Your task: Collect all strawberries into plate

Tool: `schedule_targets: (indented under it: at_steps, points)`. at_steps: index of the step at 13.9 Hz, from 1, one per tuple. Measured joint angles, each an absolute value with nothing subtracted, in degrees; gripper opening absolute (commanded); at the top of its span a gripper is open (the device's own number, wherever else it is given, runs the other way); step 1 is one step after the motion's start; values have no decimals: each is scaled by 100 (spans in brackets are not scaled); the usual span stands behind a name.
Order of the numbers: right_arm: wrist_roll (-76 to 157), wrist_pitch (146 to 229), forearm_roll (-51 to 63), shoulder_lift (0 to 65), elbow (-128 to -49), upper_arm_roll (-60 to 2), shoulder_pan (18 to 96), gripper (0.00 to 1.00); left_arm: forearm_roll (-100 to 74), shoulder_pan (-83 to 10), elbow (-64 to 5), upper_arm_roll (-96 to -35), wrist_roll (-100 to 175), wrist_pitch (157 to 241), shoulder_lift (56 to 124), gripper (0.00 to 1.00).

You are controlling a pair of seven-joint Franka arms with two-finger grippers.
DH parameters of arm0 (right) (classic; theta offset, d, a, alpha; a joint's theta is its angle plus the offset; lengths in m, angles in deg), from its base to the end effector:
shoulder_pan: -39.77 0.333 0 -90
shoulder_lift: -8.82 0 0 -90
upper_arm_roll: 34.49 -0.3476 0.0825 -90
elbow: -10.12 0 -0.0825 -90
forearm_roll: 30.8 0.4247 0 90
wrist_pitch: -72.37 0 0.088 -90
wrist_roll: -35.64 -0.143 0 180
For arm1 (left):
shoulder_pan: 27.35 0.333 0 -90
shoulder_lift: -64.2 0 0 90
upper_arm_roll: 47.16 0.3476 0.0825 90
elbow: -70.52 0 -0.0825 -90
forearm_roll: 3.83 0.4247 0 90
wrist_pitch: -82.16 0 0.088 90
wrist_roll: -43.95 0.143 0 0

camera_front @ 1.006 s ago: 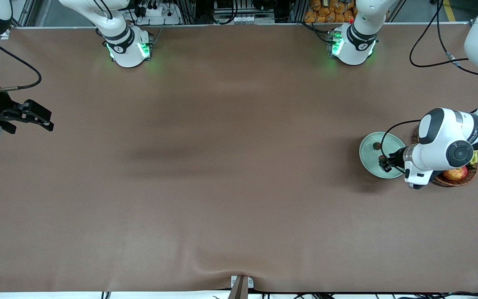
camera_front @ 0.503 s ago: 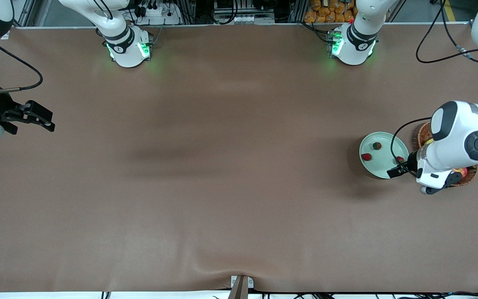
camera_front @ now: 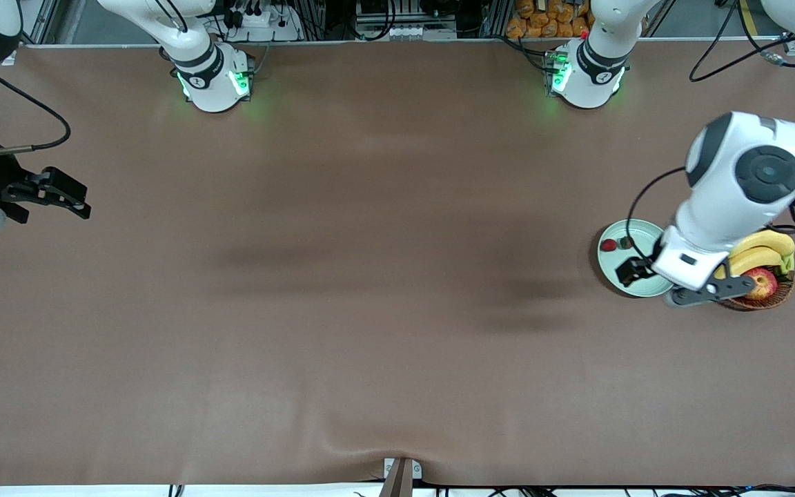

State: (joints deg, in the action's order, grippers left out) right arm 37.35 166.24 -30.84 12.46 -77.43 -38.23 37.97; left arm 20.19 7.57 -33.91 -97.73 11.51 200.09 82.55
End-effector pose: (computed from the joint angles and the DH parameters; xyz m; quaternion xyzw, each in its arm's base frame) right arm 0.6250 0.0198 0.6097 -0.9992 -0.0317 -0.0234 0.0018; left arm 0.6573 -0.1126 0.3972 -0.9954 -0.0663 -0.0485 0.0488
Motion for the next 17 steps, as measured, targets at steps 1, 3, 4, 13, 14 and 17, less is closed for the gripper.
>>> schedule_targets:
  at_steps: [1,3,4,13,14,17]
  points:
    - [3733,16615,-3084,1252,-7743,-3821,3796,100,1856,413,-3351,-9539,1228,19927,8129,100]
    - [3732,16609,-3084,1290,-7744,-3824,3801,100,1415,-243,-3299,-8938,1590,19771,7809,100]
    - [3731,16610,-3084,1311,-7744,-3826,3802,100,1097,-473,-3287,-8655,1882,19646,7612,100]
    - [3731,16543,-3084,1328,-7696,-3825,3801,100,-548,-2650,-2938,-5750,3742,18016,6201,100]
    - [3731,16538,-3084,1328,-7688,-3820,3798,100,-548,-2683,-2794,-5732,3742,17840,6187,100]
    - [3731,16509,-3084,1328,-7670,-3814,3799,100,-549,-2736,-2514,-5729,3742,17517,6186,100]
